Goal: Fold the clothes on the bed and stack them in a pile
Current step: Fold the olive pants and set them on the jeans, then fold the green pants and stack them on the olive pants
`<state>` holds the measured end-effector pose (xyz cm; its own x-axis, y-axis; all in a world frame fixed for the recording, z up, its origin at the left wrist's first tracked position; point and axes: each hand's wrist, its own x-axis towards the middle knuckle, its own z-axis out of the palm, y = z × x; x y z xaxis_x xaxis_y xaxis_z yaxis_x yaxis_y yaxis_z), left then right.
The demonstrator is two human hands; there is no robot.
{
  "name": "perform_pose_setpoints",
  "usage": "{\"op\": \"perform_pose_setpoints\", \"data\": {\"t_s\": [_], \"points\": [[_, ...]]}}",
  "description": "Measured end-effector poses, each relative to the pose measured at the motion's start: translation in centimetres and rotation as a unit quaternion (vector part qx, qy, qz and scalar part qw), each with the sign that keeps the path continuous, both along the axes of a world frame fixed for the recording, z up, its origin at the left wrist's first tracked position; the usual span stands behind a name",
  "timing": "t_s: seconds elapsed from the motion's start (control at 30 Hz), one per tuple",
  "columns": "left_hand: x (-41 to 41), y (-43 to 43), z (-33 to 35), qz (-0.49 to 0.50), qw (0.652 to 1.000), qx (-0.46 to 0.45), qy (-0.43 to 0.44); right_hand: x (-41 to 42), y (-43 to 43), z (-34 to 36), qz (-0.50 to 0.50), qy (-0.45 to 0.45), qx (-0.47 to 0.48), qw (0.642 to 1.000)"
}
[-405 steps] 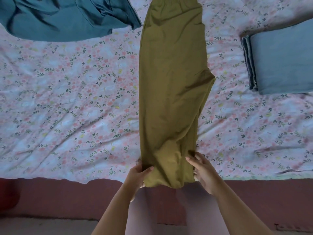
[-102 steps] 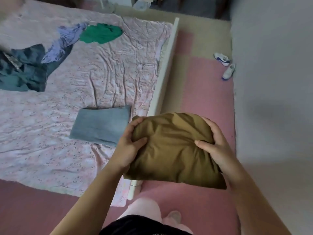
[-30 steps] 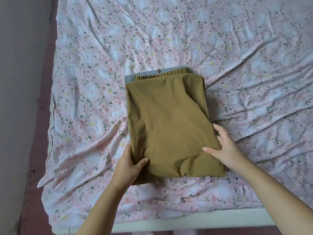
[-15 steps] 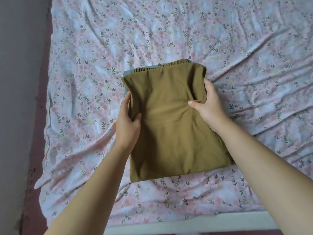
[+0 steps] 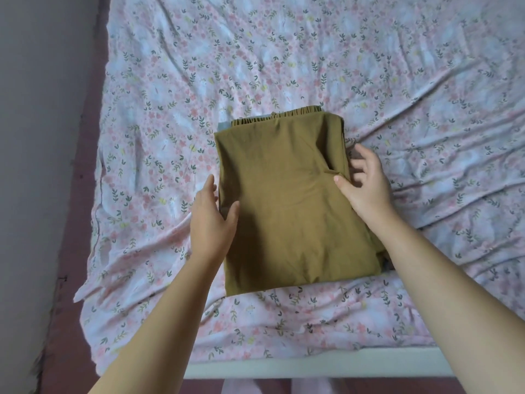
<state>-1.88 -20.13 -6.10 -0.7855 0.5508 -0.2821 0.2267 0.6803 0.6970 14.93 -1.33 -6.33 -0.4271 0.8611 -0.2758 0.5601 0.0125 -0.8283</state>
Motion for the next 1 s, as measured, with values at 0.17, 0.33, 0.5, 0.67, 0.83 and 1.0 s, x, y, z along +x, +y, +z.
{"op": "perform_pose_setpoints", "data": {"t_s": [0.17,0.33,0.5,0.67,0.83,1.0], "points": [[1.5,-2.3,4.6,-0.088,0.974,-0.042,0.206,2.7,-4.5,4.8,-0.004,-0.064,0.093,0.994],[4.4,-3.9,12.3,-0.132,0.950,-0.031,0.281,5.7,-8.6,11.6,0.041,-0.131,0.212,0.968],[5.9,-4.9,21.2,-0.117,0.948,-0.013,0.294,9.2,-11.4,19.4,0.025,-0.150,0.286,0.946],[8.6,-4.4,27.9,-0.227,0.926,-0.011,0.302,13.2,-13.3,25.5,-0.004,-0.173,0.318,0.932],[11.3,-2.6,31.9,-0.323,0.899,0.006,0.295,17.3,-15.3,30.7,-0.053,-0.204,0.315,0.925],[13.7,0.3,34.3,-0.412,0.858,0.029,0.305,20.9,-17.1,34.2,-0.130,-0.229,0.321,0.910]]}}
